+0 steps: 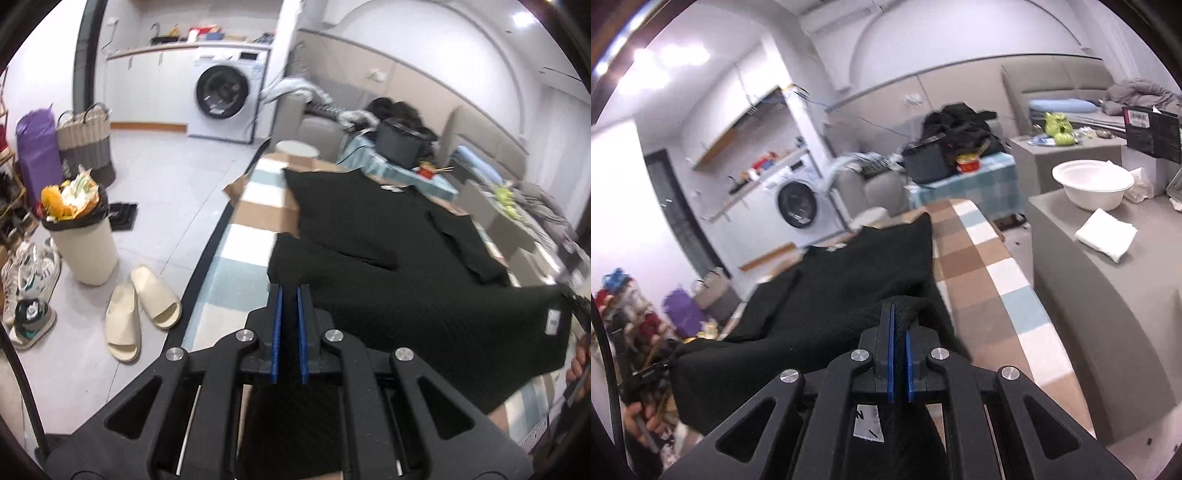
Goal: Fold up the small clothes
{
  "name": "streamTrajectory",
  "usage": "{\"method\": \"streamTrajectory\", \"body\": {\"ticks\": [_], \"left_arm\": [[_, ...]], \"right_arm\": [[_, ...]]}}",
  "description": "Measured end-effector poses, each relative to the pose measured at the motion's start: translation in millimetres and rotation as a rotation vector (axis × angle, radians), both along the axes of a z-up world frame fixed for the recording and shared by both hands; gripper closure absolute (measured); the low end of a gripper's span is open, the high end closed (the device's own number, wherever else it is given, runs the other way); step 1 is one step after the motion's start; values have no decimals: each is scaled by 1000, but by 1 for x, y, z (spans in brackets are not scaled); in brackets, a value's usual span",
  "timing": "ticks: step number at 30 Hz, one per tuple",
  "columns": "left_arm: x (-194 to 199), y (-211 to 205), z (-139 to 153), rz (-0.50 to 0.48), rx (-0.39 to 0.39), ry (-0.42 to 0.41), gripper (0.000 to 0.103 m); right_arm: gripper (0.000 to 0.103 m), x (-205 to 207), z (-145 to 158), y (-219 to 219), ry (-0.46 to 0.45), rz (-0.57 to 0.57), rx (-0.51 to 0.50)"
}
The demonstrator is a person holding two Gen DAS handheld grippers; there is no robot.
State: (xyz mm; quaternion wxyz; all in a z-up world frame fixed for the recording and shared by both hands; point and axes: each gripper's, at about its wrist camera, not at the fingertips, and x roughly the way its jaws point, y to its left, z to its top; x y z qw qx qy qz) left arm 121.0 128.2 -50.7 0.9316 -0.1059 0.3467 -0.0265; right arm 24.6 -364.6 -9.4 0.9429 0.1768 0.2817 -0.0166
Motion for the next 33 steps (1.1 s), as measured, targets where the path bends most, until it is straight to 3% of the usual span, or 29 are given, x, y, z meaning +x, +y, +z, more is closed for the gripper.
{"method": "streamTrajectory", "body": {"ticks": [3,6,8,11,15,18,22,23,26,33], "left_arm": [[36,7,-21,55,15,70,98],[56,15,-40,65,-19,141,93],[64,15,-51,52,-51,176,84],[78,6,-64,24,-30,216,74],[96,-14,-73,-19,-3,240,73],[108,-26,-74,-63,12,236,76],[112,-43,-76,-119,52,228,84],[110,-45,-76,-127,59,228,85],[101,-53,-78,-168,67,231,88],[57,-53,-76,-200,123,236,89]], "right_arm": [[98,39,-15,1,92,-15,-43],[83,64,-34,-8,200,-27,-29],[60,68,-43,-16,230,-14,-5],[52,78,-54,-25,271,8,-8],[52,100,-69,-31,330,54,50],[53,114,-74,-23,346,106,34],[87,118,-79,-3,375,154,-36],[89,116,-80,3,388,170,-52],[90,107,-85,16,398,195,-97],[91,62,-82,24,404,200,-82]]}}
